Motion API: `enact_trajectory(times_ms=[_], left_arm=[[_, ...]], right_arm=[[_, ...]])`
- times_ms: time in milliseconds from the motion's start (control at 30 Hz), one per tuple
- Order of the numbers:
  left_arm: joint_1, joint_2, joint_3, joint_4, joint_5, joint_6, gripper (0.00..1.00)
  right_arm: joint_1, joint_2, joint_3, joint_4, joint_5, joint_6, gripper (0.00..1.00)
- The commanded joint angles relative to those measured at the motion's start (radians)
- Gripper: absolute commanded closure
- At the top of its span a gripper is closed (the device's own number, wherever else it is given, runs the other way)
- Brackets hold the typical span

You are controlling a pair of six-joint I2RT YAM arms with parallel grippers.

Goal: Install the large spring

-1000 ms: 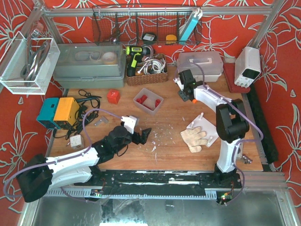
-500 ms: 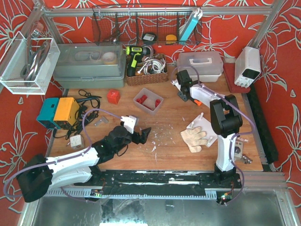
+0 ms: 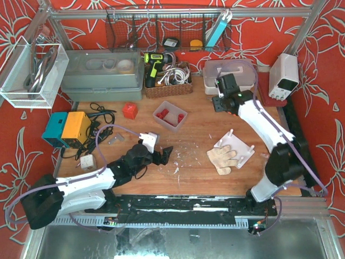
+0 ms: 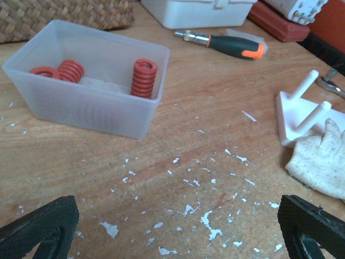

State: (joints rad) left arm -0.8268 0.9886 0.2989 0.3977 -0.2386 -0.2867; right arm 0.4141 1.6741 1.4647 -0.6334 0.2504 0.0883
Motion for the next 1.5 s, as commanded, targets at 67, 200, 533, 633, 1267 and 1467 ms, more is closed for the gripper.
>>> enact_trajectory(times_ms=[67, 200, 533, 633, 1267, 1467], left_arm=[[-0.009, 0.030, 0.027, -0.002, -0.045, -0.031, 0.00], [-0.009, -0.008, -0.001, 0.030, -0.018, -0.004, 0.00], [-0.009, -0.116, -0.062, 0.078, -0.033, 0.013, 0.00], [-0.009, -0.089, -0.050, 0.073, -0.017, 0.017, 0.00], [-0.009, -0.068, -0.038, 0.060, 0.000, 0.023, 0.00], [-0.009, -0.067, -0.036, 0.052, -0.010, 0.022, 0.00]], right_arm=[[0.012, -0.212, -0.230, -0.133, -0.133, 0.284, 0.37], [0.024, -0.342, -0.362, -0.207, -0.091, 0.384, 0.40], [0.073, -0.560, -0.624, -0.227, -0.162, 0.470, 0.47], [0.097, -0.554, -0.673, -0.170, -0.189, 0.510, 0.48], [0.141, -0.315, -0.731, 0.057, -0.105, 0.627, 0.46], [0.141, -0.266, -0.746, 0.098, -0.106, 0.615, 0.47]])
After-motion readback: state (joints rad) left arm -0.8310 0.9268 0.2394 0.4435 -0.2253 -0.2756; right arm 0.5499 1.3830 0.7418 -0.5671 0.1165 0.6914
